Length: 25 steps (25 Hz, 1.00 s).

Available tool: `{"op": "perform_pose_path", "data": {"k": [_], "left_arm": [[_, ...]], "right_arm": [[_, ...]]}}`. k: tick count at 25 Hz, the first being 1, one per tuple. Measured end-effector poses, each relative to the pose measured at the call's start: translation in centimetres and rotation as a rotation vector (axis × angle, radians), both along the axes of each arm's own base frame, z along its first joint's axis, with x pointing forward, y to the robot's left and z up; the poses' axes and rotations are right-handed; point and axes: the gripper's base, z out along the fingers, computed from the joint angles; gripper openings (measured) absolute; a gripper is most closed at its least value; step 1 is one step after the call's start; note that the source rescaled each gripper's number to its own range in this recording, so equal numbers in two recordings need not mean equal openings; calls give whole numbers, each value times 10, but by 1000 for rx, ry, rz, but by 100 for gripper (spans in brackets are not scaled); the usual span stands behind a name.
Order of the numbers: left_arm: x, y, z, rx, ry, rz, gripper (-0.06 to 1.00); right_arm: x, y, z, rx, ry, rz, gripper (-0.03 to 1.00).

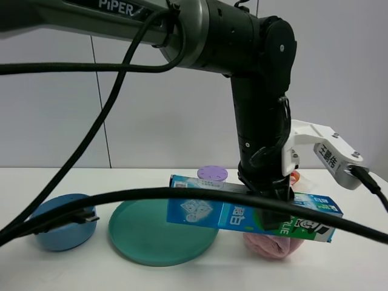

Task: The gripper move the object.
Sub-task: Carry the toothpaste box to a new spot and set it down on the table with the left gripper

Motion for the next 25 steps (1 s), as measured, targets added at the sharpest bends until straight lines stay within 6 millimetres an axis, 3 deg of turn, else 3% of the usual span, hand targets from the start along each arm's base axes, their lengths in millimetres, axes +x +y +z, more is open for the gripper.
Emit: {"op": "perform_pose_path", "data": {"k": [5,10,25], "left_arm": [[-16,-12,-4,-21,12,30,0],[-29,-18,-24,-21,10,16,0],[-32,-23,-60,-65,-21,-75,0]], "right_arm": [[0,0,0,0,0,0,100],[0,0,0,0,0,0,100],[0,0,0,0,0,0,100]]}}
